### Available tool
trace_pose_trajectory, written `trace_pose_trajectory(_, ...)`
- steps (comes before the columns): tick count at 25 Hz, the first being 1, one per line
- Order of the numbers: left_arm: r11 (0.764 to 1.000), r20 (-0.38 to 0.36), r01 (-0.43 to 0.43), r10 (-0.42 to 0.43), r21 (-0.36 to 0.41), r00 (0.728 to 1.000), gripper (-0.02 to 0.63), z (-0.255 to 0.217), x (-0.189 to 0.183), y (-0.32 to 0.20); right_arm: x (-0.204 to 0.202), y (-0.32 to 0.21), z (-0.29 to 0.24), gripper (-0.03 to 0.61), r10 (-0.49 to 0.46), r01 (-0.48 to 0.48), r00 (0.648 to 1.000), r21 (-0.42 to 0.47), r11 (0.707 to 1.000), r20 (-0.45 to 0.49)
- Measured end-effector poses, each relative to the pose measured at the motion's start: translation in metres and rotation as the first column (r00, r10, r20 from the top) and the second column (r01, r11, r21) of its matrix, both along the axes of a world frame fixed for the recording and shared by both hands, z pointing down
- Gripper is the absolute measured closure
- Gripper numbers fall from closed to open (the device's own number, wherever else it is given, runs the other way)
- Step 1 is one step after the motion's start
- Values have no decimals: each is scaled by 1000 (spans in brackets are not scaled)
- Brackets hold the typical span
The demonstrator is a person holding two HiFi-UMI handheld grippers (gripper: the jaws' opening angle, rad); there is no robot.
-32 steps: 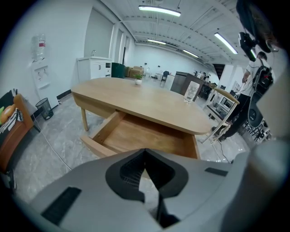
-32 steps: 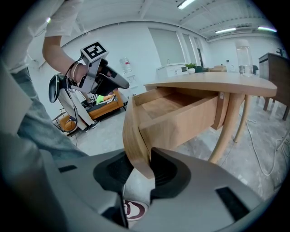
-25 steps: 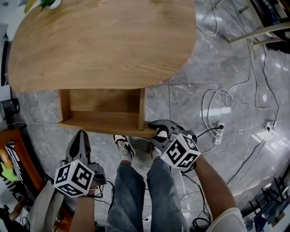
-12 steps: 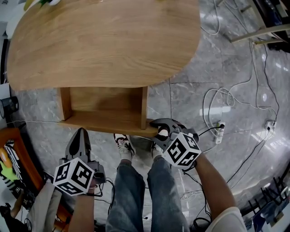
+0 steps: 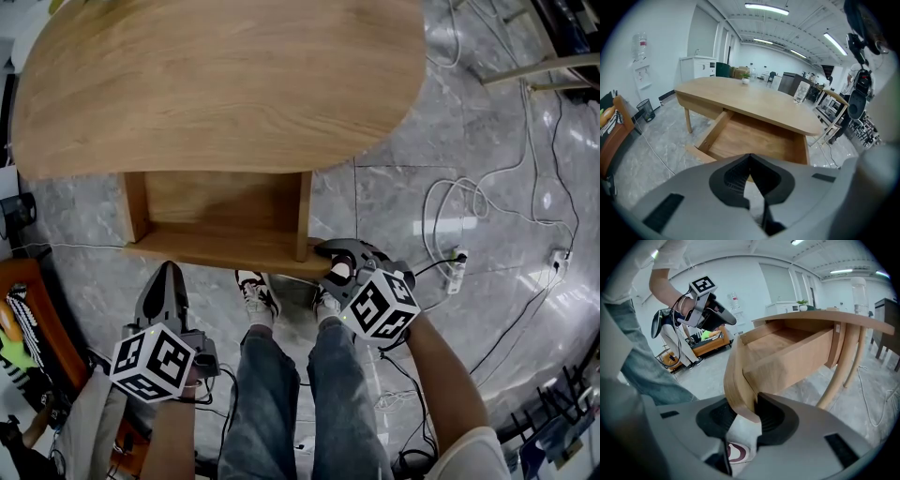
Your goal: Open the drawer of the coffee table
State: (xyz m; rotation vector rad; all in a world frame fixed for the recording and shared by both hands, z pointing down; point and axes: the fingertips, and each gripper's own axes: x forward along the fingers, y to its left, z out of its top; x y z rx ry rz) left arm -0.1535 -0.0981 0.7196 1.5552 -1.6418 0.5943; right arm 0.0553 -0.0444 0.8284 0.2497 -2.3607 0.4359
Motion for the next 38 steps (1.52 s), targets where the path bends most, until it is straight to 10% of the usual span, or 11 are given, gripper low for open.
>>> trace_pose_trajectory(17, 1000, -14, 23, -23, 8, 1000, 621, -6, -12, 4, 3, 0, 1, 433, 42, -44, 999, -70, 997, -30)
trace_pose_trajectory(28, 994, -41, 87, -85, 62, 996, 621, -42, -37, 1, 13, 13, -3, 304, 55, -80, 986, -161, 984, -158)
trace_pose_trajectory(38, 975, -32, 152, -149, 163, 988, 621, -120, -102, -21, 0, -10, -105, 321, 382, -388, 921, -123, 913, -71)
